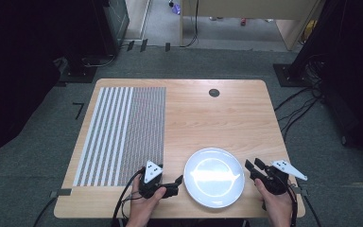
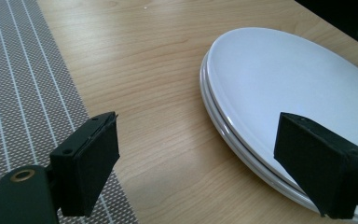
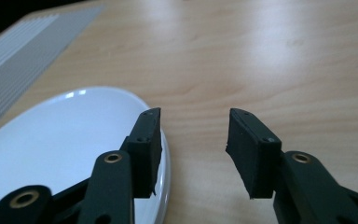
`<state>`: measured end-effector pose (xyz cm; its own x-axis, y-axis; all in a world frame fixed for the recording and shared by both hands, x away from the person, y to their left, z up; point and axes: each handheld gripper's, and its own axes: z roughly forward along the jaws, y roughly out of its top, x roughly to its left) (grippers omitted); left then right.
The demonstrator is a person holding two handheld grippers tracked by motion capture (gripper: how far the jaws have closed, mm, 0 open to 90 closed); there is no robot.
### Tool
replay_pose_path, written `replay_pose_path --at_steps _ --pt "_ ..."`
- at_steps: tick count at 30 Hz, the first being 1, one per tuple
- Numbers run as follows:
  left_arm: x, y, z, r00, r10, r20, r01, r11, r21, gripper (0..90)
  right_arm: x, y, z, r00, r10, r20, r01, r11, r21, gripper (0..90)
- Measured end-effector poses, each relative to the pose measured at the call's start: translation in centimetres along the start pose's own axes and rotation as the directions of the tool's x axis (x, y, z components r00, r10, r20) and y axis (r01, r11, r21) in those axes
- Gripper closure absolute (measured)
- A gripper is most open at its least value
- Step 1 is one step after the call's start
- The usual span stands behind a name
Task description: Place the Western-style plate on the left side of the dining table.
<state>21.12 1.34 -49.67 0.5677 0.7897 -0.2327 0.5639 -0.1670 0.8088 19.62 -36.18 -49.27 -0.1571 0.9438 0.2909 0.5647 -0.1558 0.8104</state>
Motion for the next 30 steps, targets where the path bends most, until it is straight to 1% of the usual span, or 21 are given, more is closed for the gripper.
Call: replay_pose_path --at_steps 1,2,3,4,7,9,10,11,12,15,16,17,18,19,22,24,25,26,27,28,30 --pt "-0.1 0.0 0.1 1.0000 -0.002 0.006 0.002 1.0000 0.004 14.0 0.1 -0.1 0.0 0.9999 0.011 0.010 -0.012 1.000 0.019 60.4" --pt "-0.1 0.0 0.1 1.0000 -0.002 0.006 0.002 1.0000 0.004 14.0 0.1 -0.1 0.0 0.9999 0.011 0.010 -0.012 1.000 0.019 60.4" --pt "-0.3 -0.1 0.2 0.9999 -0.001 0.015 0.000 1.0000 0.006 14.0 0.1 -0.2 -0.1 0.9997 0.023 -0.007 -0.023 1.000 0.007 66.6" --pt "-0.3 -0.1 0.2 0.9999 -0.001 0.015 0.000 1.0000 0.006 14.0 0.1 -0.2 -0.1 0.9997 0.023 -0.007 -0.023 1.000 0.007 66.6" --pt "-0.7 -0.2 0.4 0.9999 0.006 0.010 -0.006 0.9999 0.014 14.4 0.1 -0.3 0.0 0.9979 0.044 -0.048 -0.044 0.999 0.006 75.2" --pt "-0.8 -0.3 0.4 0.9999 0.009 0.007 -0.009 0.9998 0.015 14.9 0.2 -0.3 0.0 0.9964 0.057 -0.063 -0.057 0.998 0.005 77.6" --pt "-0.9 -0.3 0.5 0.9999 0.013 0.005 -0.013 0.9998 0.018 14.9 0.2 -0.3 0.0 0.9964 0.057 -0.063 -0.057 0.998 0.005 77.6" --pt "-1.0 -0.4 0.5 0.9999 0.014 0.006 -0.014 0.9996 0.023 15.1 0.2 -0.3 0.0 0.9944 0.069 -0.080 -0.069 0.998 0.009 79.1" --pt "-1.0 -0.4 0.6 0.9999 0.006 0.014 -0.007 0.9996 0.026 15.6 0.1 -0.3 0.1 0.9910 0.088 -0.101 -0.086 0.996 0.022 79.5" --pt "-1.3 -0.4 0.6 0.9997 -0.003 0.023 0.002 0.9995 0.032 16.3 0.1 -0.5 0.4 0.9920 0.096 -0.082 -0.094 0.995 0.027 78.7" --pt "-1.4 -0.3 0.6 0.9998 -0.009 0.019 0.008 0.9996 0.028 19.9 0.1 -0.5 0.4 0.9915 0.101 -0.082 -0.099 0.995 0.022 77.7" --pt "-1.5 -0.2 0.5 0.9998 -0.014 0.016 0.013 0.9996 0.027 24.7 0.2 -0.6 0.5 0.9925 0.093 -0.079 -0.093 0.996 0.013 77.1" --pt "-1.5 -0.2 0.5 0.9998 -0.014 0.016 0.013 0.9996 0.027 25.5 0.2 -0.6 0.5 0.9925 0.093 -0.079 -0.093 0.996 0.013 77.1" --pt "-1.5 -0.2 0.4 0.9998 -0.016 0.014 0.015 0.9996 0.024 27.7 0.3 -0.7 0.5 0.9946 0.082 -0.063 -0.082 0.997 0.012 75.4" --pt "-1.5 -0.3 0.4 0.9998 -0.021 0.007 0.021 0.9994 0.027 32.4 0.2 -0.7 0.5 0.9944 0.086 -0.062 -0.085 0.996 0.012 75.5" --pt "-1.6 -0.3 0.5 0.9998 -0.021 0.006 0.021 0.9993 0.032 33.9 0.2 -0.7 0.5 0.9950 0.083 -0.056 -0.082 0.997 0.017 75.4" --pt "-1.7 -0.4 0.5 0.9998 -0.021 0.008 0.020 0.9992 0.035 37.1 0.1 -0.8 0.5 0.9958 0.074 -0.053 -0.073 0.997 0.023 75.5" --pt "-1.7 -0.4 0.6 0.9997 -0.022 0.012 0.022 0.9990 0.040 37.1 0.1 -0.8 0.5 0.9958 0.074 -0.053 -0.073 0.997 0.023 75.5" --pt "-1.8 -0.4 0.6 0.9997 -0.020 0.013 0.019 0.9990 0.039 38.8 0.1 -0.8 0.6 0.9958 0.074 -0.053 -0.073 0.997 0.028 75.6" --pt "-1.9 -0.5 0.7 0.9998 -0.014 0.016 0.013 0.9991 0.041 43.3 0.1 -0.8 0.7 0.9951 0.079 -0.060 -0.076 0.996 0.041 75.5" --pt "-1.9 -0.5 0.7 0.9998 -0.011 0.017 0.010 0.9991 0.041 45.9 0.1 -0.8 0.7 0.9949 0.081 -0.060 -0.078 0.996 0.044 75.4"
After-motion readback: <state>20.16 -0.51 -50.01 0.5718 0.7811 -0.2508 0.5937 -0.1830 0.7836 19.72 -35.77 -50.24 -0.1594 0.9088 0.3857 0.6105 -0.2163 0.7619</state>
